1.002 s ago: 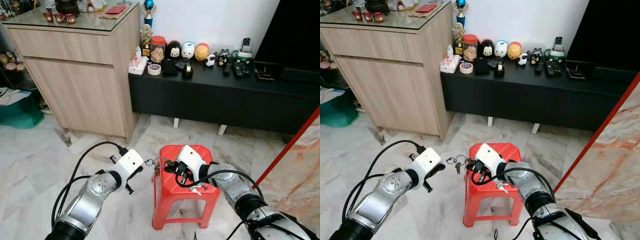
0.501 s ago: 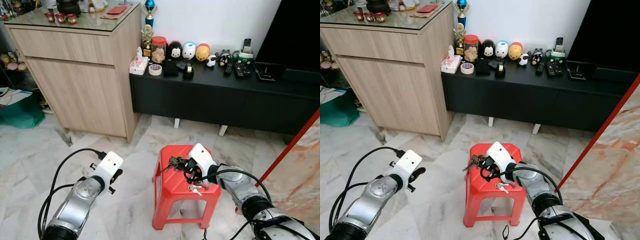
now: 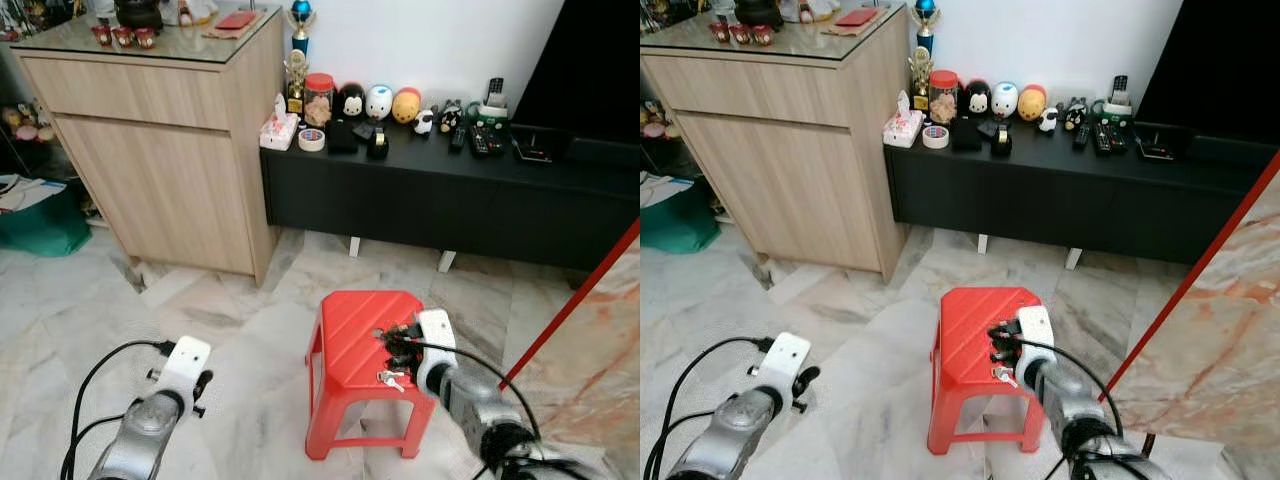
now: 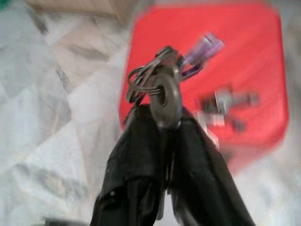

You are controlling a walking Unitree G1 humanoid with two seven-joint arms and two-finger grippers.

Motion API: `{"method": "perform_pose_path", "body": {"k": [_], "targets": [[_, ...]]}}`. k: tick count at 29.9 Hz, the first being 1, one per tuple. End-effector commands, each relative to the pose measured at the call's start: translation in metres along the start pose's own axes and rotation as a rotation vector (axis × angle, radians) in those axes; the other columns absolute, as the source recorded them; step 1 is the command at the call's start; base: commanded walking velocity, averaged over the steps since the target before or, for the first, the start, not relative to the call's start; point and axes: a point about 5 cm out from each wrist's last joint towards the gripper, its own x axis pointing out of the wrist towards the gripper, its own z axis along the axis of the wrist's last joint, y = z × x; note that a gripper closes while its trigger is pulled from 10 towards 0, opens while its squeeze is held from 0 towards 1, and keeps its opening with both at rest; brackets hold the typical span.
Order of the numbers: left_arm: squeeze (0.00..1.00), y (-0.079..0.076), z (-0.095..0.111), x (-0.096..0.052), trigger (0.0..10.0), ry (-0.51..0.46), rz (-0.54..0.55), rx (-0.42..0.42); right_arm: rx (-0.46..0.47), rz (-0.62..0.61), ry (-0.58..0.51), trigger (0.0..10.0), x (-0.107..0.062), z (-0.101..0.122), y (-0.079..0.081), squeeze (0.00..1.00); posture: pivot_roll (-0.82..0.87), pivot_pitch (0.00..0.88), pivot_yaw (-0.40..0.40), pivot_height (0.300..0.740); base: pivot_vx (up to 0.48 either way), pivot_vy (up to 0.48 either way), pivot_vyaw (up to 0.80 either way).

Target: Hang keys on a hook

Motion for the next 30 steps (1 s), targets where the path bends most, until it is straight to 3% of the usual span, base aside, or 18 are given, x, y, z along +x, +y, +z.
{"method": "perform_pose_path", "body": {"k": [1,3,5,7,8,9,10,14,15,17,18,19,20,21,24,26,30], "targets": [[0.00,-0.003,-0.014,-0.001,10.0,0.035,0.005,-0.024,0.039,-0.088,0.057,10.0,-0.004,-0.016,-0.010,0.00,0.10,0.000,-0.055,0.740,0.000,0.000,0.00],[0.00,-0.004,-0.021,-0.002,10.0,0.057,0.004,-0.021,0.012,-0.136,0.128,10.0,-0.008,-0.031,-0.015,0.00,0.10,0.000,-0.055,0.740,0.000,0.000,0.00],[0.00,-0.006,-0.025,-0.002,10.0,0.059,0.002,-0.031,-0.418,-0.143,0.284,10.0,-0.015,-0.050,-0.022,0.00,0.11,0.000,-0.055,0.740,0.000,0.000,0.00],[0.00,-0.007,-0.027,-0.002,10.0,0.058,-0.002,-0.024,-0.750,-0.097,0.363,10.0,-0.019,-0.059,-0.025,0.00,0.10,0.000,-0.054,0.740,0.000,0.000,0.00],[0.00,-0.008,-0.028,-0.003,10.0,0.061,-0.009,-0.021,-0.864,-0.086,0.404,10.0,-0.022,-0.065,-0.030,0.00,0.10,0.000,-0.054,0.740,0.000,0.000,0.00],[0.00,-0.009,-0.030,-0.002,10.0,0.064,-0.022,-0.018,-0.871,-0.105,0.458,10.0,-0.029,-0.074,-0.040,0.00,0.10,0.000,-0.053,0.740,0.000,0.000,0.00],[0.00,-0.012,-0.031,-0.002,10.0,0.071,-0.039,-0.017,-0.731,-0.127,0.488,10.0,-0.033,-0.080,-0.044,0.00,0.10,0.000,-0.050,0.740,0.000,0.000,0.00],[0.00,-0.016,-0.033,-0.001,10.0,0.079,-0.065,0.004,-0.610,-0.125,0.553,10.0,-0.042,-0.095,-0.050,0.00,0.08,0.000,-0.047,0.740,0.000,0.000,0.00],[0.00,-0.018,-0.035,-0.001,10.0,0.083,-0.081,0.011,-0.434,-0.150,0.581,10.0,-0.050,-0.110,-0.052,0.00,0.09,0.000,-0.047,0.740,0.000,0.000,0.00],[0.00,-0.020,-0.036,-0.001,10.0,0.086,-0.092,0.010,-0.319,-0.162,0.592,10.0,-0.054,-0.118,-0.052,0.00,0.09,0.000,-0.047,0.740,0.000,0.000,0.00],[0.00,-0.021,-0.037,-0.001,10.0,0.088,-0.098,0.008,-0.192,-0.178,0.599,10.0,-0.057,-0.126,-0.050,0.00,0.09,0.000,-0.046,0.740,0.000,0.000,0.00],[0.00,-0.022,-0.038,-0.001,10.0,0.088,-0.100,0.008,0.003,-0.224,0.562,10.0,-0.059,-0.131,-0.048,0.00,0.09,0.000,-0.045,0.740,0.000,0.000,0.00],[0.00,-0.023,-0.039,-0.001,10.0,0.088,-0.102,0.008,0.263,-0.294,0.505,10.0,-0.060,-0.136,-0.047,0.00,0.09,0.000,-0.044,0.740,0.000,0.000,0.00],[0.00,-0.023,-0.040,-0.002,10.0,0.090,-0.103,0.009,0.353,-0.353,0.481,10.0,-0.062,-0.137,-0.049,0.00,0.09,0.000,-0.044,0.740,0.000,0.000,0.00],[0.00,-0.024,-0.045,-0.003,10.0,0.102,-0.104,0.013,0.519,-0.524,0.429,10.0,-0.069,-0.144,-0.058,0.00,0.09,0.000,-0.040,0.740,0.000,0.000,0.00],[0.00,-0.024,-0.047,-0.003,10.0,0.106,-0.110,0.029,0.591,-0.562,0.426,10.0,-0.071,-0.147,-0.057,0.00,0.09,0.000,-0.036,0.740,0.000,0.000,0.00],[0.00,-0.024,-0.048,-0.003,10.0,0.105,-0.115,0.033,0.566,-0.533,0.443,10.0,-0.071,-0.150,-0.054,0.00,0.09,0.000,-0.032,0.740,0.000,0.000,0.00]]}}
